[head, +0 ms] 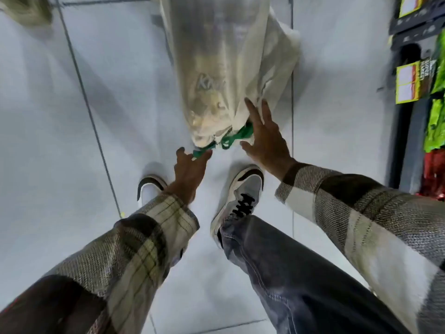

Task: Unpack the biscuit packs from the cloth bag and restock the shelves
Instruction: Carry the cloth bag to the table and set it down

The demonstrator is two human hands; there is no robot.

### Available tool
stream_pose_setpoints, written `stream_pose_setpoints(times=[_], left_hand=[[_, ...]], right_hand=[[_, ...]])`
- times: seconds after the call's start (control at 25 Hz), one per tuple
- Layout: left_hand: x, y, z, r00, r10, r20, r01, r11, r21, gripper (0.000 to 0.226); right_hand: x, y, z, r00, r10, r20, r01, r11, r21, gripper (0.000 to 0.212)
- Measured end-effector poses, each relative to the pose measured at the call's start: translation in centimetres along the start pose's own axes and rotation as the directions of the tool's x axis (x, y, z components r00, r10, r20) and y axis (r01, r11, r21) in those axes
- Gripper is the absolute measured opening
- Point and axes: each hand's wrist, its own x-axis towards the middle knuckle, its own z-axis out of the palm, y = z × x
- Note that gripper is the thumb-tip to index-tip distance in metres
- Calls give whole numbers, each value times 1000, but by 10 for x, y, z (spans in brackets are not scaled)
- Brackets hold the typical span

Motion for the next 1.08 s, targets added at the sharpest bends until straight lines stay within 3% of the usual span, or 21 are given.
stream_pose_setpoints(times=[0.12,0.24,0.32,0.44,0.52,0.64,0.72,0.8,0.88,1.08], left_hand=[[40,6,22,995,-59,86,75,980,-187,127],[90,4,35,994,-73,82,88,976,-198,121],[97,13,30,991,-112,74,128,957,-261,97],[101,26,24,986,-150,76,167,930,-328,21],[97,34,20,987,-160,26,159,930,-331,22],[78,34,4,997,-65,-49,46,947,-319,32],[61,30,-9,1000,27,-8,-28,944,-327,22],[32,40,-30,994,107,10,-89,869,-487,9],[-1,66,-52,985,173,-8,-140,770,-622,16],[-134,153,-120,949,311,-44,-262,704,-660,20]], right_hand=[[33,9,20,995,-95,-12,95,995,-14,88],[51,17,36,990,-101,-96,94,993,-78,64],[51,22,42,992,-103,-73,95,990,-107,59],[49,16,39,989,-140,-45,139,990,-12,48],[48,7,30,988,-156,-14,156,985,68,44],[43,-8,16,983,-175,-54,182,969,170,47],[32,-18,4,976,-175,-131,199,958,206,48],[15,-34,-19,971,-127,-201,176,951,252,46],[0,-50,-48,953,-72,-293,163,940,298,45],[-41,-124,-184,906,-23,-424,189,916,355,34]])
